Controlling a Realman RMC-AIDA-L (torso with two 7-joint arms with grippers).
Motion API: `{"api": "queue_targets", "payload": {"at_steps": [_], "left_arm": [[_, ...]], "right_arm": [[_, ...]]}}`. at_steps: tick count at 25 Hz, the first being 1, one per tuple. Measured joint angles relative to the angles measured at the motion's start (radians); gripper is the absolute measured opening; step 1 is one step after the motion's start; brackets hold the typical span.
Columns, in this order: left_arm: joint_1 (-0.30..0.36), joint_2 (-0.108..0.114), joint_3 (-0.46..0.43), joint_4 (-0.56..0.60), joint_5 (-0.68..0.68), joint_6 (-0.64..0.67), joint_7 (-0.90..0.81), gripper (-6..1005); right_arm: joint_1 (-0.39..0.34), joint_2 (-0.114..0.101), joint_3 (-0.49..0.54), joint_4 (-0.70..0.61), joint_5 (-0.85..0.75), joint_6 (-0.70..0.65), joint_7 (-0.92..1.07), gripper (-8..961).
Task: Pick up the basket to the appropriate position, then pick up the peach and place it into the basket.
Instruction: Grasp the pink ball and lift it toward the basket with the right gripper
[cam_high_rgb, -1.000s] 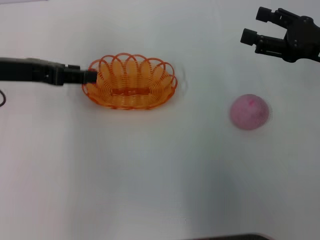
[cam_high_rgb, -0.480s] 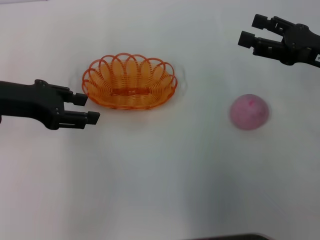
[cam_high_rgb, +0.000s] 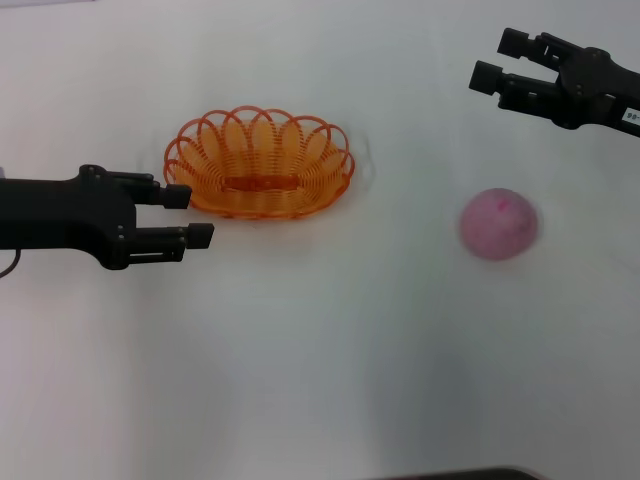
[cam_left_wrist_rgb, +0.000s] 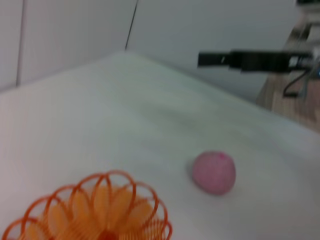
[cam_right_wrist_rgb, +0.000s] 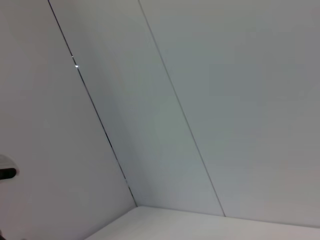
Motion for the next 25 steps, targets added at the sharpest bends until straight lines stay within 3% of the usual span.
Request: {"api": "queue_targets", "payload": {"at_steps": [4,15,25], "left_arm": [[0.012,0.002,-0.069,-0.062,-0.026,0.013,0.1,597],[0.067,0.0,-0.227,-0.3,-0.041,0.004,0.359,737],[0.075,0.0,-0.239,-0.312,-0.041,0.004,0.373,873]], "right_arm": [[0.004,0.001,-0.002,0.0,0.0,0.004,-0.003,939],[0.006,0.003,-0.001,0.0,0.0,0.012,-0.006,938],[0.021,0.003,-0.002,0.0,-0.001,0.021,-0.003,938]]}}
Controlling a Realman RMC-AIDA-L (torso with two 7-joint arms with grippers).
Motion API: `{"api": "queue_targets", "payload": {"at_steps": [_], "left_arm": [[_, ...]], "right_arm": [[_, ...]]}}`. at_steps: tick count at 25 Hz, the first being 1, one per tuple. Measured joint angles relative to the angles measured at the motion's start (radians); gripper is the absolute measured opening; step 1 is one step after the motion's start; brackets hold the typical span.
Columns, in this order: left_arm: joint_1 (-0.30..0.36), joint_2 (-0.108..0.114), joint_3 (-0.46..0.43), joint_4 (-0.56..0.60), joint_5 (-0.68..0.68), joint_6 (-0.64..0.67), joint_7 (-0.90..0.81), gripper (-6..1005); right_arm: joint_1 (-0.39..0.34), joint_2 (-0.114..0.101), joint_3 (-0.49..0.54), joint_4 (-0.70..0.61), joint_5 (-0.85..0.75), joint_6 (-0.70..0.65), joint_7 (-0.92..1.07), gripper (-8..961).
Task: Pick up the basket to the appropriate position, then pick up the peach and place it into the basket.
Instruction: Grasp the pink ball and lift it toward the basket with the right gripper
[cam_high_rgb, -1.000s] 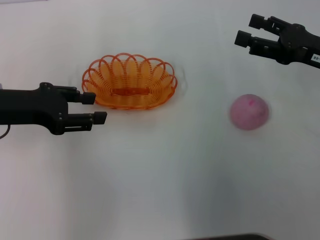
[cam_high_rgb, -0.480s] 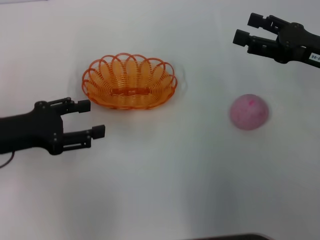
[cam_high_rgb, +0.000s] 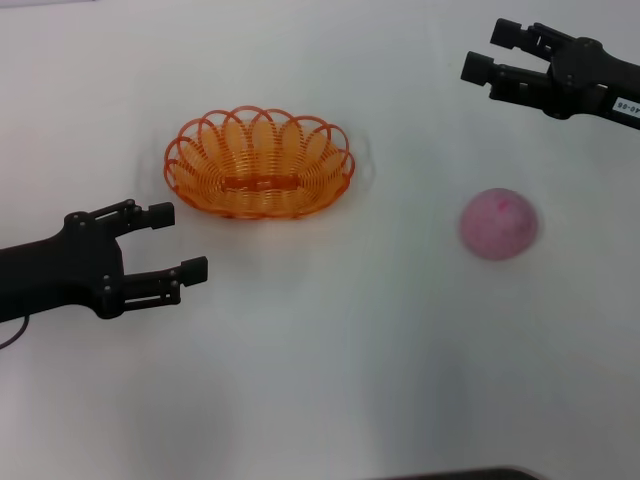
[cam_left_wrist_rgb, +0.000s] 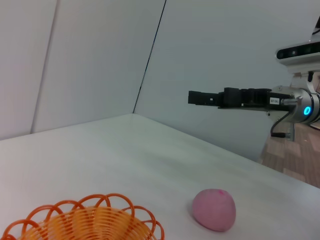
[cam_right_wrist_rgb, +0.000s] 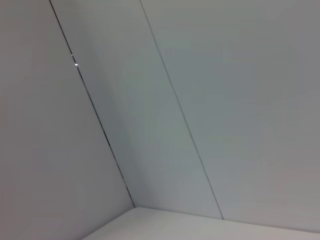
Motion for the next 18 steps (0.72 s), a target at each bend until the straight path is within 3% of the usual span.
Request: {"api": "queue_targets", "payload": {"at_steps": [4,10,15,18], "left_arm": [[0.001,0.0,0.0,-0.001,0.0,-0.003,0.002,872],[0.004,0.0,-0.021,-0.001,0.0,-0.012,0.002,870],[0.005,0.001,-0.029,0.0,0.0,-0.018,0.003,869],[0.005,0.001,-0.029,0.0,0.0,-0.023,0.003,869]], "right_arm": [[0.007,-0.007,-0.011,-0.004,-0.005,-0.001,0.01,938],[0.017,-0.029,-0.121,-0.08,-0.006,-0.022,0.106,938],[0.03,-0.051,-0.269,-0.243,-0.006,-0.096,0.275,938],[0.031,-0.053,-0.311,-0.381,-0.009,-0.156,0.363,938]]}}
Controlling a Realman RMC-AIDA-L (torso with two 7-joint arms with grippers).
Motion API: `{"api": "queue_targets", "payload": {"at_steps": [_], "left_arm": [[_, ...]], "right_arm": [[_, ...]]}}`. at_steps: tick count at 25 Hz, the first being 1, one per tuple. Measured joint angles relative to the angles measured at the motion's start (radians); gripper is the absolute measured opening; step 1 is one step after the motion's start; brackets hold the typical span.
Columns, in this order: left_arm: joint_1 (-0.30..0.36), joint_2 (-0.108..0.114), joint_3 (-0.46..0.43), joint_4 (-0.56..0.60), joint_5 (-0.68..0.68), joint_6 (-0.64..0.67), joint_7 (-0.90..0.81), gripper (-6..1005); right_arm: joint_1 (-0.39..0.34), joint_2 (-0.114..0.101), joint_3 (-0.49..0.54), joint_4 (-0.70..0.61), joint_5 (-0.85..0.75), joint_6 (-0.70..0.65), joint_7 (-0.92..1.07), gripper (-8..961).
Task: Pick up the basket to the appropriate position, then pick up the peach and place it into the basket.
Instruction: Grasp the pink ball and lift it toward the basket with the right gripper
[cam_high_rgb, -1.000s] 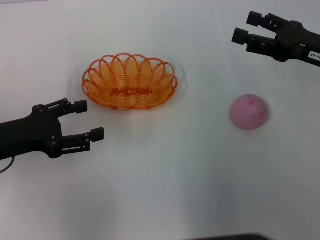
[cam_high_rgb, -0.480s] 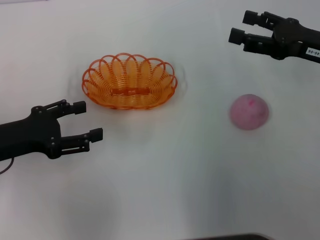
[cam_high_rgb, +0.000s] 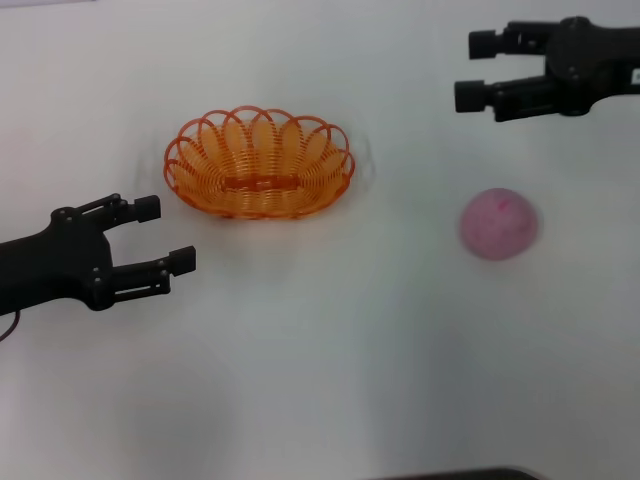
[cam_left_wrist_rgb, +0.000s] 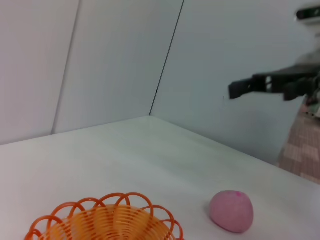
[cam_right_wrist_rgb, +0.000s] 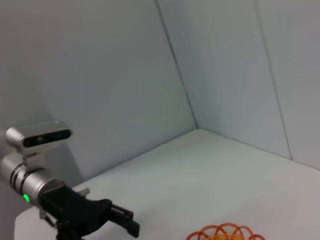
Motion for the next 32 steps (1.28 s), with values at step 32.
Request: {"api": "queue_targets", "payload": {"at_steps": [32], "left_arm": [[-0.005,0.0,0.0,0.001,0.005,-0.011,-0.007,864]], "right_arm": [[0.201,0.037,-0.223,-0.286,-0.66,-0.105,0.342,937]]}}
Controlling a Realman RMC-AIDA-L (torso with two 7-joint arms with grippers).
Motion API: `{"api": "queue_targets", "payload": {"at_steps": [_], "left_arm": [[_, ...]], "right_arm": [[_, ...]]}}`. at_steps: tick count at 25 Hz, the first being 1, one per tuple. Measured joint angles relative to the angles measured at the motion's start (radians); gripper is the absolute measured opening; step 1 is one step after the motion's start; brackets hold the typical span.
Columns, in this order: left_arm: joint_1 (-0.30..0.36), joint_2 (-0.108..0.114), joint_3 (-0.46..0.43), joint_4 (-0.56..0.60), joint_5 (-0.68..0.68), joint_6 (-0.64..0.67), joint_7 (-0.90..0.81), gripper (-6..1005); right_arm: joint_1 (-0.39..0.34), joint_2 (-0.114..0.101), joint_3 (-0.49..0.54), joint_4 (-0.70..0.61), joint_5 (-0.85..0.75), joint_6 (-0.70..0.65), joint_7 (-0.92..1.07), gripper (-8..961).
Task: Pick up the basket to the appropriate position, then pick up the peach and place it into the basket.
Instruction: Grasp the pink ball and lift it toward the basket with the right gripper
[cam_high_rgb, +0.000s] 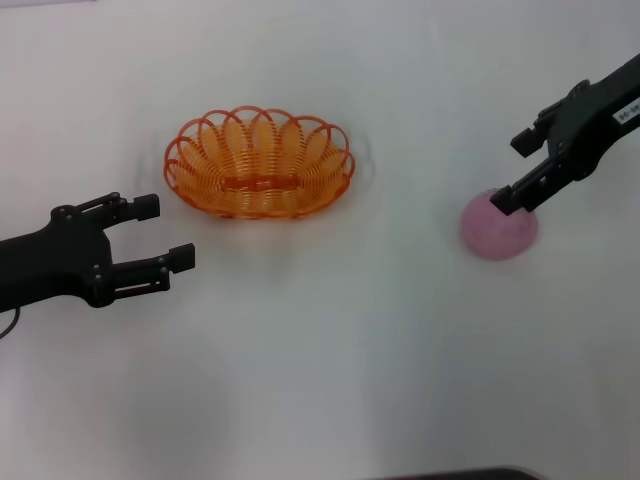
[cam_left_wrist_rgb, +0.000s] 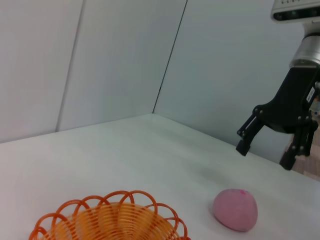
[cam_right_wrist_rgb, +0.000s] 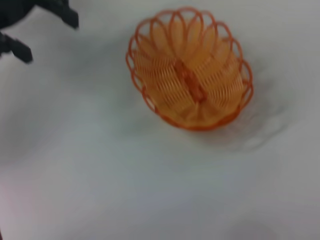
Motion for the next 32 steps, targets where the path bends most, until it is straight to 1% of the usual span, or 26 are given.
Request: {"api": "queue_targets", "payload": {"at_steps": [4,15,23,28,32], "left_arm": [[0.001,0.0,0.0,0.0,0.002,-0.001,0.0,864],[-0.001,0.0,0.0,0.003,0.002,-0.001,-0.002,864],[0.0,0.001,0.001,0.003,0.003,-0.001,-0.002,864],[0.001,0.002,0.0,0.004,0.003,-0.001,-0.001,864],[0.002,0.002,0.0,0.002,0.003,-0.001,-0.001,863]], "right_arm": [[0.01,0.005,-0.049,0.0,-0.021,0.001,0.024,937],[0.035,0.02,-0.111,0.002,-0.122,0.018,0.069,937],[0.03,0.023,-0.151,0.011,-0.138,0.044,0.085,937],[0.026,0.024,-0.168,0.056,-0.138,0.085,0.094,937],[0.025,0.026,-0.189,0.123,-0.139,0.146,0.095,936]]}}
